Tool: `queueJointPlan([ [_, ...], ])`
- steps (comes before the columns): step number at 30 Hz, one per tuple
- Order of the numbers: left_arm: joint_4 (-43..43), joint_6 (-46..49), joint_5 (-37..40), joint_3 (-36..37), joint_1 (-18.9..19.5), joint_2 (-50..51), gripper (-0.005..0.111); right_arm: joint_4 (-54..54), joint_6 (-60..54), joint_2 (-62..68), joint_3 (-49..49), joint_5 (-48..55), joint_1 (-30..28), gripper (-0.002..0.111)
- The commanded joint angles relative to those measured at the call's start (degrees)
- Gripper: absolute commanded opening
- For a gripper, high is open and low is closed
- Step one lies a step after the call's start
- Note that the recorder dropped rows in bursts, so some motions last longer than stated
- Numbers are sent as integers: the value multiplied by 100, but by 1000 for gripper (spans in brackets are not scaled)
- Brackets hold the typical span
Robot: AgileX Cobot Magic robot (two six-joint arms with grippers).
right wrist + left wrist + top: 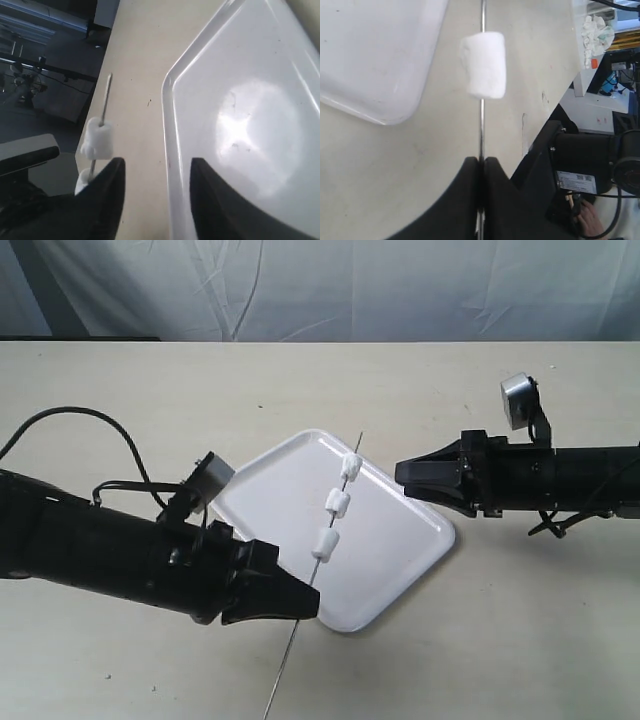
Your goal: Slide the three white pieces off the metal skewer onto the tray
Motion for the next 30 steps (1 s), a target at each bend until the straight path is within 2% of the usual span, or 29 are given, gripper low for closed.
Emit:
queueJointPlan([
  [1, -81, 198, -58, 13, 30, 10, 0, 71, -83, 13, -47, 70, 234, 42],
  [6, -81, 175, -60, 13, 30, 10, 0, 71, -136, 13, -47, 70, 400, 32],
  [17, -81, -371, 193, 13, 30, 10, 0, 71, -146, 13, -97, 70, 651, 33],
  [21, -81, -541, 65, 13, 30, 10, 0, 71, -47, -8, -196, 70, 665, 33],
  [23, -81, -526, 74, 13, 30, 10, 0, 71, -12, -21, -244, 70, 665, 36],
  [27, -81, -478, 156, 13, 30, 10, 0, 71, 182, -21, -428, 70, 713, 53],
  [30, -81, -478, 157, 13, 30, 10, 0, 71, 350, -21, -571, 70, 791, 53],
])
